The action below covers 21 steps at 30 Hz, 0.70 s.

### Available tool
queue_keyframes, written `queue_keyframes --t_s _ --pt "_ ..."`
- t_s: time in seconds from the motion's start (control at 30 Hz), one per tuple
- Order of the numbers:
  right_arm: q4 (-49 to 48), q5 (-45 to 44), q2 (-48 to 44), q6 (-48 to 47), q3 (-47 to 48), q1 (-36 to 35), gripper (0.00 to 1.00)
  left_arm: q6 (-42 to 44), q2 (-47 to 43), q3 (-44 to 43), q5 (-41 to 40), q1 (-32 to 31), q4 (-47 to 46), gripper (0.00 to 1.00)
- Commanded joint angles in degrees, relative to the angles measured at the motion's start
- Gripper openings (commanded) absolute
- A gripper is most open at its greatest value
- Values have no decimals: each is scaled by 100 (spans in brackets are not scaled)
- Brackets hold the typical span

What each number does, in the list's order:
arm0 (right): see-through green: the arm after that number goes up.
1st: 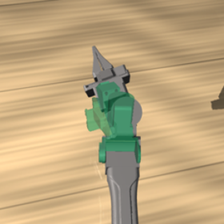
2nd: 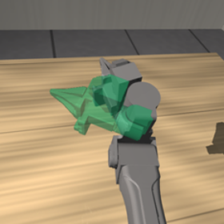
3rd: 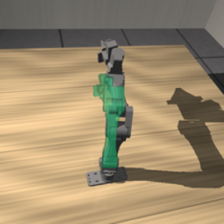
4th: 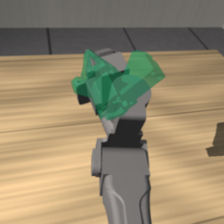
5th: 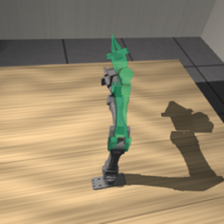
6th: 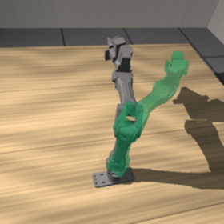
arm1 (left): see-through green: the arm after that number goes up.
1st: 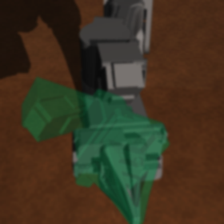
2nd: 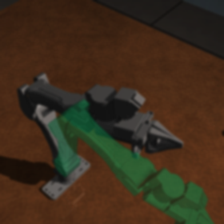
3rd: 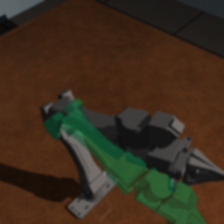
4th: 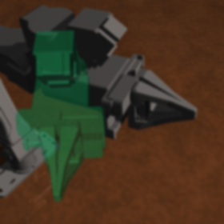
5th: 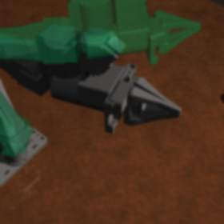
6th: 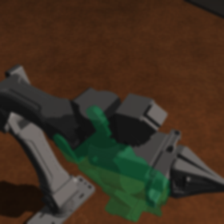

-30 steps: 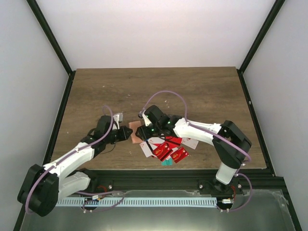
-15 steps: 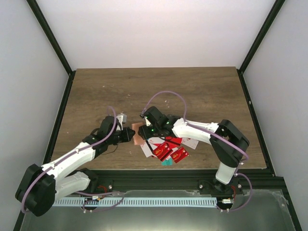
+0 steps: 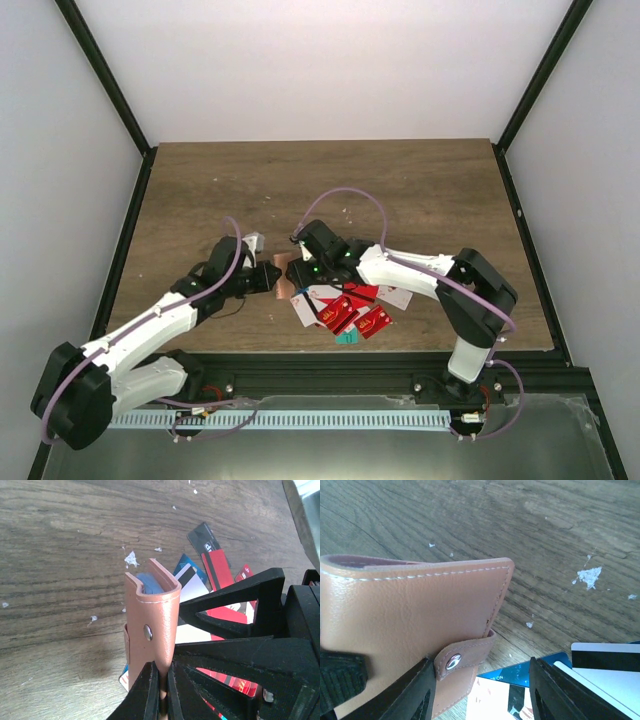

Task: Put the credit cards into the card holder

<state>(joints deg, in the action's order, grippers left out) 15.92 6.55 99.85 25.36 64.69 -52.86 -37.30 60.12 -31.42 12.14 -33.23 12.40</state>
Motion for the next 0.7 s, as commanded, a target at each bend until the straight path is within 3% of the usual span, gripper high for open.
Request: queue_keyframes --t_s 0.0,0.67 --pt "210 -151 66 -32 298 -27 53 48 -24 -474 121 -110 -200 4" --pt "294 180 -671 198 746 -22 56 699 117 -2054 87 -122 807 4"
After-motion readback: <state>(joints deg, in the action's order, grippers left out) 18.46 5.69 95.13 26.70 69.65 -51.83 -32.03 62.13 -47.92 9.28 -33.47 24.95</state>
